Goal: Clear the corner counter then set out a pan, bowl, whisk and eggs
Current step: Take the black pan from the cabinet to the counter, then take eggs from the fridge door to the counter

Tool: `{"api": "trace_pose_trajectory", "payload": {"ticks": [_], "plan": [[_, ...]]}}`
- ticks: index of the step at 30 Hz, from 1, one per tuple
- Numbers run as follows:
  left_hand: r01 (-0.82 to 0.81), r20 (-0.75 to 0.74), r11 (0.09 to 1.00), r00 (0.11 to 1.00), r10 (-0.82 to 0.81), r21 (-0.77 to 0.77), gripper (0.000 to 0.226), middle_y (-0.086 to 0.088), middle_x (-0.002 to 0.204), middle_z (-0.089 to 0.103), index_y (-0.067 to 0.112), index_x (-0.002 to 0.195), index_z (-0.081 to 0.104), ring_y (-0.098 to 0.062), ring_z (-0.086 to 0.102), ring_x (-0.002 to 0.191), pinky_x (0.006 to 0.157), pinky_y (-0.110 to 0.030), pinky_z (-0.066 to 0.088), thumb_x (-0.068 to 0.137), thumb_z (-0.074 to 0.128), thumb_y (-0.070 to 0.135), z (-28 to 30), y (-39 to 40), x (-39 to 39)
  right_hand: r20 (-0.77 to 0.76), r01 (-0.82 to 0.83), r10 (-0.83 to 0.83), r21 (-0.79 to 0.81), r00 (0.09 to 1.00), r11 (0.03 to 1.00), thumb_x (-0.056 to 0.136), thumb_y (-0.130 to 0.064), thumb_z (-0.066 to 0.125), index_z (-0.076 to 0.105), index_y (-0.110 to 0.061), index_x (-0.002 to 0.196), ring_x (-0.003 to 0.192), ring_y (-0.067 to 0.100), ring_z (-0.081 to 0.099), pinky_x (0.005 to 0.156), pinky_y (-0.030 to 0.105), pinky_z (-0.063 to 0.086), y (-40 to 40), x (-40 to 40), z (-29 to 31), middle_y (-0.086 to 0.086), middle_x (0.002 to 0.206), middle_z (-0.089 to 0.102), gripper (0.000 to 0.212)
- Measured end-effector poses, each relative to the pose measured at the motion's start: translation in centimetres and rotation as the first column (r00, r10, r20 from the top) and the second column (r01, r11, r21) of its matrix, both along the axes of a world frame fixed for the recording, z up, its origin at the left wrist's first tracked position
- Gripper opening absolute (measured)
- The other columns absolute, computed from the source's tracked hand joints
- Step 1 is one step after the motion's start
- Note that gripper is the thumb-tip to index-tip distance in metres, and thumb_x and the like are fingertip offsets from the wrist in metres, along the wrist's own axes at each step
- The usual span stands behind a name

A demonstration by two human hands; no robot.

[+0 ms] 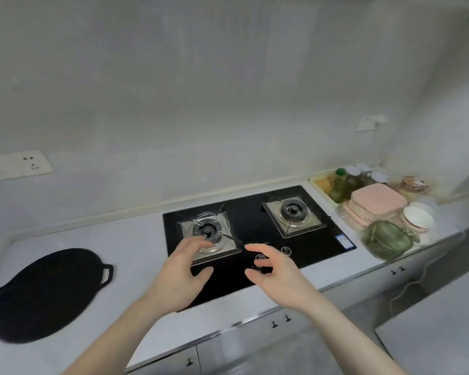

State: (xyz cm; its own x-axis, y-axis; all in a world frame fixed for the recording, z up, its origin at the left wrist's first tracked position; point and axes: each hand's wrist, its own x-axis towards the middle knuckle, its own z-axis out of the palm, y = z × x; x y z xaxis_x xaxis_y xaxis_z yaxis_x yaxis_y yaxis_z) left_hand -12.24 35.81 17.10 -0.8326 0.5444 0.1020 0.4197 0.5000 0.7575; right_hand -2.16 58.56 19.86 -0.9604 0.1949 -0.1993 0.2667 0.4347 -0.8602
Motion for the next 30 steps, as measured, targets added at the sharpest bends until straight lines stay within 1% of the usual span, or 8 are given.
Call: {"api": "trace_pose_trajectory", "payload": {"ticks": [3, 4, 7, 13, 17, 22, 25, 30], "plan": [[0.120, -0.035, 0.993, 0.992, -0.120, -0.002, 0.045, 0.029, 0.141, 0.041, 0.040, 0.130, 0.054, 0.008, 0.042, 0.131, 0.109, -0.020, 0.038, 0.092, 0.069, 0.023, 1.1, 6.1, 3.5, -0.068, 0.099, -0.098, 0.021, 0.993, 0.995, 0.092, -0.030, 0.069, 0.053, -0.048, 0.133, 0.119, -0.003, 0.055, 0.084, 0.016, 0.054, 5.3, 5.4, 1.1, -0.022, 0.130, 0.055, 0.048], [0.153, -0.042, 0.988, 0.987, -0.153, -0.003, 0.045, 0.028, 0.144, 0.040, 0.042, 0.131, 0.053, 0.007, 0.041, 0.132, 0.110, -0.021, 0.038, 0.092, 0.069, 0.024, 1.4, 8.2, 4.8, -0.088, 0.130, -0.127, 0.036, 0.988, 0.991, 0.092, -0.029, 0.068, 0.053, -0.047, 0.133, 0.121, -0.003, 0.054, 0.087, 0.015, 0.052, 7.1, 7.4, 1.4, -0.025, 0.130, 0.053, 0.047], [0.237, -0.062, 0.971, 0.969, -0.238, -0.023, 0.048, 0.027, 0.148, 0.037, 0.043, 0.132, 0.052, 0.003, 0.042, 0.133, 0.113, -0.025, 0.037, 0.092, 0.069, 0.024, 1.8, 13.5, 7.9, -0.131, 0.224, -0.216, 0.052, 0.968, 0.973, 0.092, -0.028, 0.067, 0.053, -0.047, 0.133, 0.121, -0.004, 0.053, 0.083, 0.009, 0.049, 11.5, 12.5, 2.1, -0.031, 0.125, 0.049, 0.047], [0.414, -0.072, 0.908, 0.906, -0.417, -0.063, 0.048, 0.032, 0.147, 0.034, 0.048, 0.131, 0.051, 0.004, 0.041, 0.134, 0.112, -0.025, 0.038, 0.092, 0.066, 0.026, 3.1, 23.3, 12.1, -0.190, 0.426, -0.409, 0.056, 0.892, 0.903, 0.091, -0.028, 0.069, 0.055, -0.046, 0.131, 0.122, -0.003, 0.053, 0.098, 0.021, 0.050, 19.5, 21.5, 2.5, -0.021, 0.134, 0.053, 0.046], [0.512, -0.087, 0.854, 0.851, -0.519, -0.091, 0.049, 0.029, 0.146, 0.037, 0.043, 0.134, 0.052, 0.004, 0.041, 0.134, 0.116, -0.030, 0.038, 0.091, 0.067, 0.024, 4.1, 30.5, 13.5, -0.224, 0.566, -0.544, 0.045, 0.809, 0.823, 0.090, -0.029, 0.071, 0.056, -0.048, 0.128, 0.119, -0.009, 0.052, 0.093, 0.014, 0.047, 24.4, 26.5, 2.6, -0.020, 0.129, 0.057, 0.045], [0.594, -0.100, 0.801, 0.795, -0.598, -0.071, 0.048, 0.026, 0.142, 0.042, 0.044, 0.128, 0.054, 0.003, 0.046, 0.127, 0.109, -0.029, 0.041, 0.088, 0.068, 0.021, 4.8, 41.0, 15.2, -0.249, 0.692, -0.659, 0.070, 0.710, 0.718, 0.090, -0.025, 0.072, 0.057, -0.043, 0.130, 0.117, -0.009, 0.053, 0.095, 0.023, 0.051, 31.0, 31.4, 2.8, -0.023, 0.129, 0.056, 0.046], [0.642, -0.108, 0.766, 0.759, -0.642, -0.040, 0.048, 0.024, 0.141, 0.044, 0.041, 0.128, 0.056, 0.003, 0.046, 0.128, 0.107, -0.025, 0.040, 0.087, 0.069, 0.019, 5.0, 47.8, 16.2, -0.245, 0.743, -0.711, 0.064, 0.659, 0.666, 0.091, -0.024, 0.071, 0.056, -0.043, 0.132, 0.119, -0.011, 0.051, 0.095, 0.018, 0.048, 35.7, 33.6, 2.9, -0.023, 0.129, 0.056, 0.047], [0.689, -0.114, 0.724, 0.718, -0.687, -0.025, 0.050, 0.020, 0.140, 0.047, 0.041, 0.127, 0.056, 0.001, 0.044, 0.132, 0.113, -0.030, 0.037, 0.084, 0.071, 0.020, 5.1, 59.9, 16.9, -0.225, 0.790, -0.761, 0.083, 0.608, 0.607, 0.092, -0.026, 0.070, 0.055, -0.047, 0.130, 0.120, -0.011, 0.051, 0.095, 0.017, 0.047, 44.4, 36.1, 3.3, -0.029, 0.133, 0.052, 0.046]]}}
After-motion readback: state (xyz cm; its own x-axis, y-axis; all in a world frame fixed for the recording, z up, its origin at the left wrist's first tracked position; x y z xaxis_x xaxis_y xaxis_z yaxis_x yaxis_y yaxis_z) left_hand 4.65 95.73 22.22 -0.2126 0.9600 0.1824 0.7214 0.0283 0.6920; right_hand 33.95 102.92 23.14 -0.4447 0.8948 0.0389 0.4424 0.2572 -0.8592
